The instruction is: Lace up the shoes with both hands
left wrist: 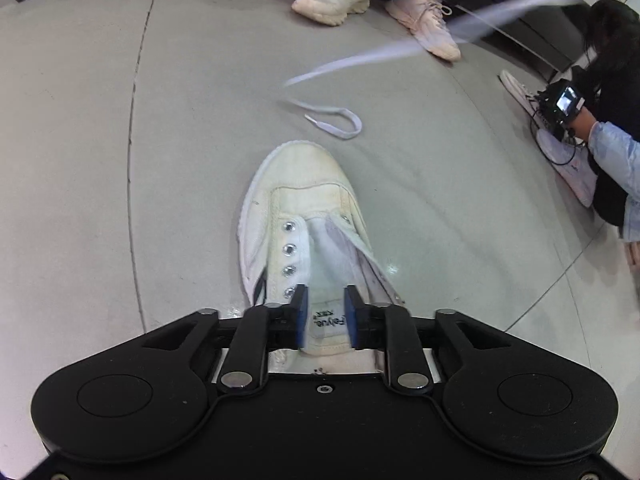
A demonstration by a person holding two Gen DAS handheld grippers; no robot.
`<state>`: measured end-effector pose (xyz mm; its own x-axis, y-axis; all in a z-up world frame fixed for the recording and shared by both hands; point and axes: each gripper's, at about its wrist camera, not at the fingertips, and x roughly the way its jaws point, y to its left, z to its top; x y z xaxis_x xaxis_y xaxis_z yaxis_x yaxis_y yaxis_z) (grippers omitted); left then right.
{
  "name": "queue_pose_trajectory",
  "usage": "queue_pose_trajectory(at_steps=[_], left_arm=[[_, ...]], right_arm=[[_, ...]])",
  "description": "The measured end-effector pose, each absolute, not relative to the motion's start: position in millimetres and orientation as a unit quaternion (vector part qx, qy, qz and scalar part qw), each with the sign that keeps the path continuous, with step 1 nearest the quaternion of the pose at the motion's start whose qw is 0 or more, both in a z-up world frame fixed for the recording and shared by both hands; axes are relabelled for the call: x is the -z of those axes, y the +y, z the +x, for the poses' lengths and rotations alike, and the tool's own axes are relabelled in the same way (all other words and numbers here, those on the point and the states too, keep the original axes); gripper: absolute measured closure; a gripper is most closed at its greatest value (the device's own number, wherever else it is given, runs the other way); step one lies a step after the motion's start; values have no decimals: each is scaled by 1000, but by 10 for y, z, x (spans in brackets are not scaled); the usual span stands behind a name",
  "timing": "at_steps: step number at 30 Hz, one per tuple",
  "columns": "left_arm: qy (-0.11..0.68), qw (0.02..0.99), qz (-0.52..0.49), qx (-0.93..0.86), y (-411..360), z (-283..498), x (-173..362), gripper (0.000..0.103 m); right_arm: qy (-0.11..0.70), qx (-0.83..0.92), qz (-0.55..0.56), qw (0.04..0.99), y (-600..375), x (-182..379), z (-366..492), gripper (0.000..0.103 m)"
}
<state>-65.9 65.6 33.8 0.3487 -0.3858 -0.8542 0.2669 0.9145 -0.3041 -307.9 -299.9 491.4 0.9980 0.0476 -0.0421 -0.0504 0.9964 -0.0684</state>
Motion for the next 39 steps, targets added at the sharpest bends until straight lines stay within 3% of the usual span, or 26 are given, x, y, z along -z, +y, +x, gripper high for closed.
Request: queue_pose_trajectory(at_steps=[3, 7, 12, 21, 25, 32, 39], left_arm=[[535, 821, -46, 196, 649, -617, -350, 80], [535, 820, -43, 198, 627, -590, -355, 79], [537, 818, -36, 204, 653, -652, -357, 79], [531, 818, -13, 221, 724, -803, -366, 79], [534, 813, -14, 231, 708, -808, -331, 79], [539, 802, -62, 250, 647, -727, -264, 79], [545, 797, -43, 256, 512, -674, -189, 79]], right_arm=[[-5, 38, -74, 997, -2987, -5425, -3542, 102], [-2, 76, -116, 990, -2915, -5622, -3861, 102], [65, 42, -132, 988, -2863, -4986, -3698, 102], [375, -218, -20, 901, -2519, -1114, -2394, 102], [420, -277, -58, 863, -2128, -246, -1992, 102], [409, -344, -136, 834, -1812, -149, -1914, 102], [377, -381, -219, 815, -1667, -236, -1941, 89]])
